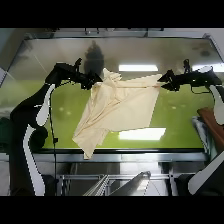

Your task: Fold the shirts.

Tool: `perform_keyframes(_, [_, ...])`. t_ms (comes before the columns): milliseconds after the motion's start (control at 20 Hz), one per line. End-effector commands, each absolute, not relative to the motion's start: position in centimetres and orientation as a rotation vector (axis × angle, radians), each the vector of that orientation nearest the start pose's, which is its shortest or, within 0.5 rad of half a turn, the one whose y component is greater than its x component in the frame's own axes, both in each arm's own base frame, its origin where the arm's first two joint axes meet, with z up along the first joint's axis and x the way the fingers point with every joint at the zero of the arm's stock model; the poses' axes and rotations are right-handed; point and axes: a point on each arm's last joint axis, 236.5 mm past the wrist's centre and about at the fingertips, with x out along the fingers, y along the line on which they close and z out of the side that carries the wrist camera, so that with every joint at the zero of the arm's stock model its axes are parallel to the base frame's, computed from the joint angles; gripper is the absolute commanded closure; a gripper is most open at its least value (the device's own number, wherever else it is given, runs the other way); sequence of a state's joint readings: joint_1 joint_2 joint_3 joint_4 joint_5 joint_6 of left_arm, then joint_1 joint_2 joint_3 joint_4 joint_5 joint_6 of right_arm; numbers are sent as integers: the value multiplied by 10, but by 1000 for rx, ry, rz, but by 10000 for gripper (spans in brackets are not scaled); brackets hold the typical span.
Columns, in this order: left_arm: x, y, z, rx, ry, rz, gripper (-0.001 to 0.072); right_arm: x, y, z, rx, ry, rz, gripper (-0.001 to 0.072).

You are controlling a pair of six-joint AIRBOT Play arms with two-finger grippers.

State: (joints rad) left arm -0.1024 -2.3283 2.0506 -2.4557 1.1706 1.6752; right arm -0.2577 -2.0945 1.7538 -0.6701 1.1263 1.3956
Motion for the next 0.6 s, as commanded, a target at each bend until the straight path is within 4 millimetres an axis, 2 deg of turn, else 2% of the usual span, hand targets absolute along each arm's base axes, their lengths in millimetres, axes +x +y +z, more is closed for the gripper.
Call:
perform_keyframes(0, [557,-234,-134,-694,1348,-552,156,573,-4,-90,951,1131,208,214])
perform_keyframes(100, [558,-233,-134,-693,1343,-547,166,572,-7,-90,954,1129,205,215])
perform_keyframes(150, [559,-233,-134,-693,1342,-547,217,573,-6,-90,953,1129,206,270])
perform_keyframes(200, [559,-233,-134,-696,1342,-547,309,573,-4,-89,959,1127,213,389])
perform_keyframes(350, [558,-232,-134,-694,1343,-548,611,581,15,-75,1017,1090,286,445])
perform_keyframes(400, [558,-233,-134,-694,1347,-550,684,582,23,-68,1043,1076,325,570])
perform_keyframes(500, [554,-233,-134,-694,1361,-557,684,581,31,-58,1075,1069,379,693])
perform_keyframes(550, [554,-232,-131,-700,1361,-562,686,579,35,-52,1095,1070,405,694])
